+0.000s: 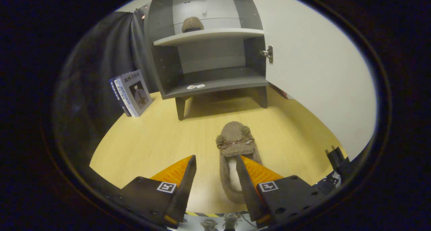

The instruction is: Open the shoe cabinet door, grab the shoes and put them into the shoe cabinet, then close the shoe cabinet door.

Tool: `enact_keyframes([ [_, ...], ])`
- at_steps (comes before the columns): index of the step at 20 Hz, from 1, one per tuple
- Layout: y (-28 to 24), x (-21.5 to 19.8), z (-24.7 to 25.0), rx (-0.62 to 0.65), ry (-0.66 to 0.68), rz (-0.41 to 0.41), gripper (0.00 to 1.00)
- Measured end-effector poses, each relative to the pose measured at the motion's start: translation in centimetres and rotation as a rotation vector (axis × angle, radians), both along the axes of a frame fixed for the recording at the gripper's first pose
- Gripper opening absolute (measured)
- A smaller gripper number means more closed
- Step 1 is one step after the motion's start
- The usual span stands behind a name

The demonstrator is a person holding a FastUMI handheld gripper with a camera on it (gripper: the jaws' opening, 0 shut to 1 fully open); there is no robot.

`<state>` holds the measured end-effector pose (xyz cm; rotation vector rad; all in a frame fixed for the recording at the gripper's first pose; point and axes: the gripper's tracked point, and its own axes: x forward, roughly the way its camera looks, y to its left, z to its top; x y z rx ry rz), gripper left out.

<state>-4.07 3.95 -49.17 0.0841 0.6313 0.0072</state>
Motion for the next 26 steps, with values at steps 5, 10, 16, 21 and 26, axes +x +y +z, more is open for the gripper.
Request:
enact_keyframes([
  [5,0.0,1.5,-3.6,-0.043,0.066,0.012,0.74],
  [10,-0.4,3.5,-4.4,-0.085,0.097,0.018,0.72],
  [16,-0.7,5.5,-6.0,-0.17,0.133,0.021,0.46],
  [21,-0.4,6.1,-6.1,-0.162,0.128,0.027,0.21],
  [26,-0.2,6.0,-5.7,-0.143,0.123,0.028,0.03],
])
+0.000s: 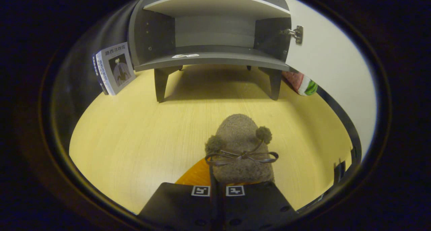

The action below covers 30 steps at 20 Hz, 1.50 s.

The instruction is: Open the shoe cabinet door, grab the shoes and put them into the shoe cabinet, then close the shoe cabinet door.

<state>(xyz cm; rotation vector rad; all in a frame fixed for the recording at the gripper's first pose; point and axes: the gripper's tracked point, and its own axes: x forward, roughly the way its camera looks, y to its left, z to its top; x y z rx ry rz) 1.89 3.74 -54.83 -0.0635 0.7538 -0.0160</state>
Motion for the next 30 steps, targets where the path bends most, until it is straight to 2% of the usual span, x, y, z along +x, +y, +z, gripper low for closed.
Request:
enact_keyframes([
  [4,0.3,-0.5,3.3,0.005,-0.014,0.031,0.03],
  [10,0.1,2.1,18.4,0.046,-0.137,0.072,0.03],
  [14,-0.3,6.0,29.3,0.036,-0.238,0.099,0.02],
  [17,-0.5,11.3,33.8,0.034,-0.283,0.089,0.02],
  [23,-1.0,23.6,38.3,0.006,-0.322,0.034,0.02],
  [26,-1.2,29.8,38.5,-0.008,-0.318,0.022,0.02],
  [30,-0.7,35.4,36.4,-0.015,-0.27,0.036,0.02],
])
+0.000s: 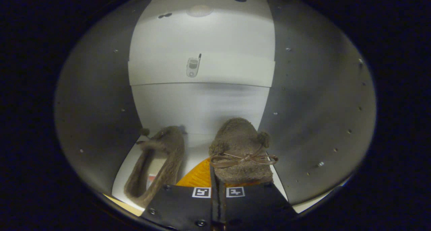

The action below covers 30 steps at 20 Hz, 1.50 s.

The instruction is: Open the shoe cabinet door, grab the shoes and put them into the shoe cabinet, then close the shoe cabinet door.

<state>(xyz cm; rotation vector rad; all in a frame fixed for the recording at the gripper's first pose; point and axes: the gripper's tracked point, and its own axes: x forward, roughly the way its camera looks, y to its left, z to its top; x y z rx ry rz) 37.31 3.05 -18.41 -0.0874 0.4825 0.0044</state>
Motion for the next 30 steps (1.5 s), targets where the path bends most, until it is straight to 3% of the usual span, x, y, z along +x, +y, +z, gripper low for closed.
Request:
enact_keyframes([
  [7,0.2,2.6,-2.8,0.018,0.069,0.004,0.02],
  [13,0.1,1.9,-3.9,0.011,0.109,-0.02,0.06],
  [15,0.3,1.3,-4.1,-0.005,0.104,-0.024,0.16],
  [21,0.4,-0.4,-2.6,0.005,0.073,-0.041,0.66],
  [30,-0.5,-6.3,1.4,0.027,0.002,-0.075,0.89],
])
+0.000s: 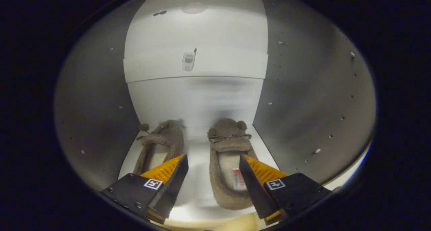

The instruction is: Open the shoe cabinet door, grab the shoes and put them into the shoe cabinet, then close the shoe cabinet door.

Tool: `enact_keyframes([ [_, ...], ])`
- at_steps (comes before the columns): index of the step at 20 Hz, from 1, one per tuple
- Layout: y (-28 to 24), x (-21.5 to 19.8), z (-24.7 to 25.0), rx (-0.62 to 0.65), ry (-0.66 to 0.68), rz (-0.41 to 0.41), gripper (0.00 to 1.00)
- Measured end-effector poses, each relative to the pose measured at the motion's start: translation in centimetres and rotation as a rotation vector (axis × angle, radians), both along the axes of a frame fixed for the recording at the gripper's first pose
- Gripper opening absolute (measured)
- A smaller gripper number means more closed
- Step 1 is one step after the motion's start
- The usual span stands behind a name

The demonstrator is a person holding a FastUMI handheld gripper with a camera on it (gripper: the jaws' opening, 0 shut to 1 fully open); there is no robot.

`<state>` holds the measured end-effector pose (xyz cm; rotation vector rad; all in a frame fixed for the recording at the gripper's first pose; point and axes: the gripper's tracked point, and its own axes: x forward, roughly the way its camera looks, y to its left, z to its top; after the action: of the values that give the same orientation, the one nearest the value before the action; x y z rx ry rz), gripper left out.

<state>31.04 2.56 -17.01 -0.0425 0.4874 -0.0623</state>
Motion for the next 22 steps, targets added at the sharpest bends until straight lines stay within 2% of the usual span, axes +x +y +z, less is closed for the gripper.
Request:
enact_keyframes([
  [3,-0.2,-4.1,2.8,0.024,-0.061,0.01,0.97],
  [7,0.4,-12.1,7.2,0.063,-0.184,0.068,0.98],
  [12,2.2,-25.7,10.2,0.069,-0.24,0.203,0.98],
  [15,2.4,-34.2,11.9,0.082,-0.262,0.257,0.98],
  [19,-0.8,-41.5,14.7,0.138,-0.34,0.202,0.98],
  [22,-4.5,-45.3,15.2,0.14,-0.366,0.096,0.98],
])
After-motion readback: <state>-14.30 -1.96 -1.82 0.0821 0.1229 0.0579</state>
